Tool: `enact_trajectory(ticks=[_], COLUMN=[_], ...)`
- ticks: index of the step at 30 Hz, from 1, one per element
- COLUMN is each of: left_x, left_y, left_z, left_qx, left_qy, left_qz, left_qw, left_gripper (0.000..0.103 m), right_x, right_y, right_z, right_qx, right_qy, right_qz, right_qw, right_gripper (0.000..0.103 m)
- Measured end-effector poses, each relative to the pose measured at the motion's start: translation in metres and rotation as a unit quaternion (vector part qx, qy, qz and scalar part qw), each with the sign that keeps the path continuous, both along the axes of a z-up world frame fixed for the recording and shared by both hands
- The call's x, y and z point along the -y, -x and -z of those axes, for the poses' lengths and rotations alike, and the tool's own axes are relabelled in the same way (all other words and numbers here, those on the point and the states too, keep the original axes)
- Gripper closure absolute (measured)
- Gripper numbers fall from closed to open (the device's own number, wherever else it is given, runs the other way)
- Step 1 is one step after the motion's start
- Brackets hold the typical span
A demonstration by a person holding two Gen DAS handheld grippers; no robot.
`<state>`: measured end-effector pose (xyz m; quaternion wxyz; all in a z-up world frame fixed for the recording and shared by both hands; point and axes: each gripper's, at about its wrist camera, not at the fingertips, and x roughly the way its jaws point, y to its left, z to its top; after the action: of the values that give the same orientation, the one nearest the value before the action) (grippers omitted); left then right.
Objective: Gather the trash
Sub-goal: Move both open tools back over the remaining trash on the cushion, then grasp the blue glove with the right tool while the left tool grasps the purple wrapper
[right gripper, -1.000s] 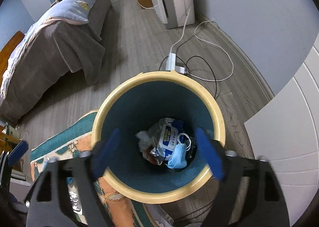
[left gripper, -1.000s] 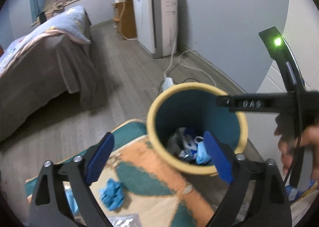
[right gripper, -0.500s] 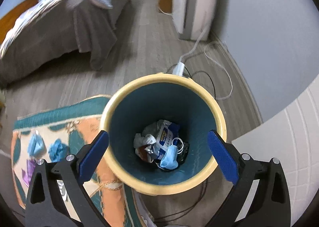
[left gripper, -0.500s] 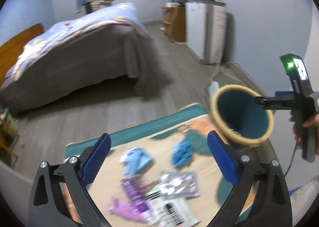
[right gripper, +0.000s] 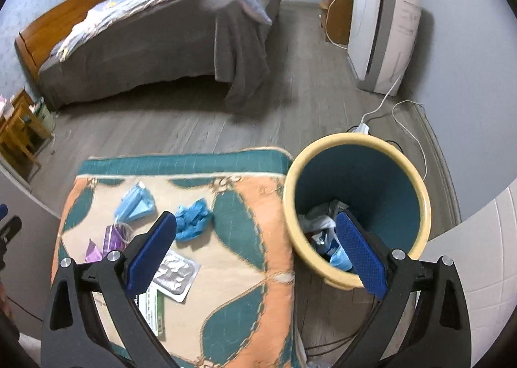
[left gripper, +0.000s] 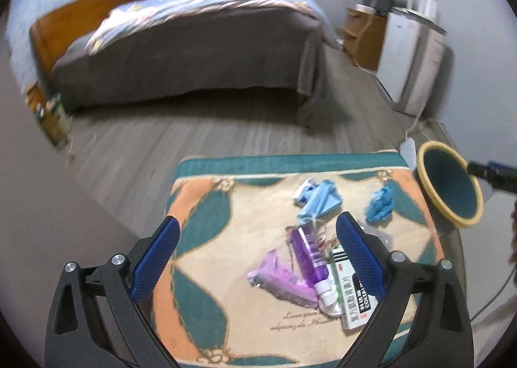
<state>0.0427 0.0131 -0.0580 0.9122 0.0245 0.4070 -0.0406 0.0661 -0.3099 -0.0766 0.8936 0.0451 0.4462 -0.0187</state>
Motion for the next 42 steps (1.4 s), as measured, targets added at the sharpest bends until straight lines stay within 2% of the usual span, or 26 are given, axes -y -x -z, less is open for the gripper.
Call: enact_trajectory(ticks=[4, 6, 8, 12, 17, 19, 25, 31, 34, 39, 42], left_x=[-0.012, -0.015, -0.015, -0.009, -0.003, -0.003, -0.001, 0.005, 0.006, 0.004, 0.003], left_y=[0.000, -0.003, -0.005, -0.009, -0.014, -0.018, -0.027, -0.035, -0.039, -0.045, -0.045], left_z=[0.012, 0.021, 0.032, 0.056, 0.085, 0.099, 0.128, 0.143, 0.149, 0.156, 0.165], left_qx=[-0.012, -0.026, -0.041, -0.060, -0.085, -0.104, -0.148, -0.175, -0.187, -0.205, -0.222], left_qy=[-0.002, 0.007, 0.016, -0.009, -0.016, -0.019, -0.010, -0.012, -0.004, 0.014, 0.016], left_qz=[-0.012, -0.016, -0.021, -0.043, -0.052, -0.050, -0.043, -0.023, -0.010, 0.002, 0.010], left_qw=[0.9999, 0.9995, 0.9988, 0.9972, 0.9949, 0.9931, 0.9880, 0.9842, 0.9824, 0.9787, 0.9748], left_gripper=[0.007, 0.007, 0.007, 0.007, 0.007, 0.007, 0.007, 0.007, 0.010, 0.034, 0.040], right_x=[-0.027, -0.039, -0.048, -0.061, -0.070, -0.072, -0.075, -0.071, -0.075, -0.087, -0.095], right_y=[-0.004, -0.006, -0.011, -0.020, -0.030, -0.035, -0.054, -0.071, -0.078, -0.087, -0.093], right_z=[0.000, 0.000, 0.005, 0.024, 0.042, 0.050, 0.071, 0.097, 0.107, 0.117, 0.128], right_qx=[0.001, 0.007, -0.001, -0.037, -0.058, -0.070, -0.098, -0.137, -0.148, -0.151, -0.162], right_qy=[0.056, 0.068, 0.053, 0.024, 0.030, 0.018, 0.022, 0.002, 0.014, 0.029, 0.026], right_qz=[-0.002, -0.008, -0.024, -0.041, -0.039, -0.043, -0.048, -0.046, -0.054, -0.069, -0.076], right_qw=[0.998, 0.998, 0.998, 0.998, 0.997, 0.996, 0.994, 0.989, 0.987, 0.986, 0.984], right_gripper=[0.006, 0.006, 0.006, 0.006, 0.006, 0.006, 0.006, 0.006, 0.006, 0.006, 0.006])
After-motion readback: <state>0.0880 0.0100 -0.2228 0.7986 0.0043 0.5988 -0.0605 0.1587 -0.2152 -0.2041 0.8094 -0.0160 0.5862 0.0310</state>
